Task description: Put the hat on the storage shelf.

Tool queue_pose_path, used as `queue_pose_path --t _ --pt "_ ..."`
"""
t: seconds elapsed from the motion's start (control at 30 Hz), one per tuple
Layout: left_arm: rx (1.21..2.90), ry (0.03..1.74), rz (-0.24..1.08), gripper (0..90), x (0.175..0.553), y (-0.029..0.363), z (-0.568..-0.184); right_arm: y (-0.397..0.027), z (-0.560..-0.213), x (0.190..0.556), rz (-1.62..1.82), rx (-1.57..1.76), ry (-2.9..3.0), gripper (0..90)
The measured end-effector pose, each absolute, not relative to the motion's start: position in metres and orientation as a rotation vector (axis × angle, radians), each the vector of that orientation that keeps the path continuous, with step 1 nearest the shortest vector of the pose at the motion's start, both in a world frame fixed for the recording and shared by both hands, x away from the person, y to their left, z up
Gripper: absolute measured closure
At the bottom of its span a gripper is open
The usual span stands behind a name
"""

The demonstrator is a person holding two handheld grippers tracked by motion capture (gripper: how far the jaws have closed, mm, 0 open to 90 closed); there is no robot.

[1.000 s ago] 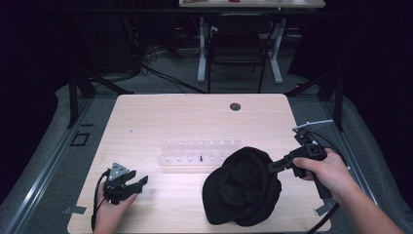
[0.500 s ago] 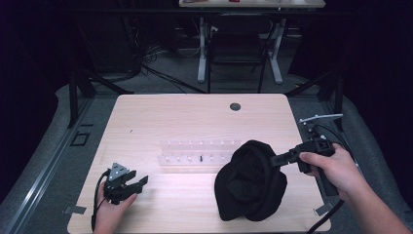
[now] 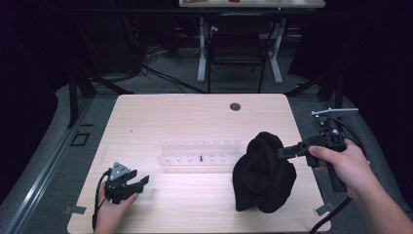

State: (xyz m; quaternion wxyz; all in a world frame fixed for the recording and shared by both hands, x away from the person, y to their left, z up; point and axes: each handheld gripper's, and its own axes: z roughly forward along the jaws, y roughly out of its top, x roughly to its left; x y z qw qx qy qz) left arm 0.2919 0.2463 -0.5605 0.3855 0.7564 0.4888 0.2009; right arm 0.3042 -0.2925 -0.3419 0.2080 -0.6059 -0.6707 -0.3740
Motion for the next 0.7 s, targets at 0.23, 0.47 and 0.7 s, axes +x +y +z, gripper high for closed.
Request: queue_pose_path --t 0.23,0.47,0.7 --pt "1.929 1.243 0.512 44.3 0.292 0.246 -0.561 -0.299 -0.331 0.305 -1.093 -1.691 -1.853 88.4" --pt "1.925 1.248 0.511 44.3 0.292 0.246 -0.561 -0.301 -0.323 0.307 -1.119 -1.7 -1.834 88.4" --pt "1.922 1.25 0.514 44.3 0.292 0.247 -0.561 -0.298 -0.314 0.309 -1.146 -1.686 -1.819 88.4"
